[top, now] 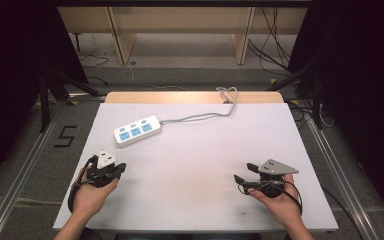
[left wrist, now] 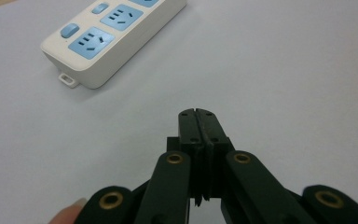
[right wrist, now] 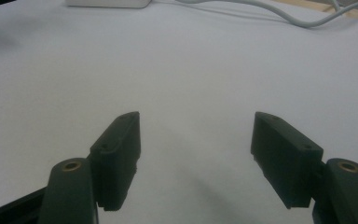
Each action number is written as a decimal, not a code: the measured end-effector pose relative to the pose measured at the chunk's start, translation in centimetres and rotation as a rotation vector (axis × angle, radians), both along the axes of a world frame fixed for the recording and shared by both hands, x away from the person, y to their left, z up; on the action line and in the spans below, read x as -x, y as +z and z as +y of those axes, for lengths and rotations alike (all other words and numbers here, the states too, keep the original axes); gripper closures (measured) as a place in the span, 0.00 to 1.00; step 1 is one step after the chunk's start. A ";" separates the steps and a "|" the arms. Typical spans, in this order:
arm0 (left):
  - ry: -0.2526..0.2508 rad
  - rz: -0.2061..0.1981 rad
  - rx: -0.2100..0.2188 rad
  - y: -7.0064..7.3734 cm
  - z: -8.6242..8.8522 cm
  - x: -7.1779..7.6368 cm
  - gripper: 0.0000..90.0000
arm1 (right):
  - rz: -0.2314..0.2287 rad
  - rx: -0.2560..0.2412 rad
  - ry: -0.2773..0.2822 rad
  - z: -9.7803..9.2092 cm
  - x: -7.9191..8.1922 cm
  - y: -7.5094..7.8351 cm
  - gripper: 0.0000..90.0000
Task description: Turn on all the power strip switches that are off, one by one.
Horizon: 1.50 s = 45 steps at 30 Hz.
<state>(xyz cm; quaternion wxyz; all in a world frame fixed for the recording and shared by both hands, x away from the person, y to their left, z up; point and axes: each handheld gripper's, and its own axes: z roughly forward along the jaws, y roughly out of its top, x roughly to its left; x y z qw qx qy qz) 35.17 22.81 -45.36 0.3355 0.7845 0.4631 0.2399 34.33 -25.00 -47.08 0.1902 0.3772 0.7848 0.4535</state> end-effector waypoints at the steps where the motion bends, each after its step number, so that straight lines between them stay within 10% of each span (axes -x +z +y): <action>1: -0.007 0.002 -0.005 0.0 -0.1 -0.1 0.99 | 0.000 0.000 0.000 0.0 0.0 0.0 0.38; 45: 0.006 0.021 -0.051 1.5 -0.7 -8.3 1.00 | 0.007 0.010 -0.011 -0.2 0.1 -0.1 0.37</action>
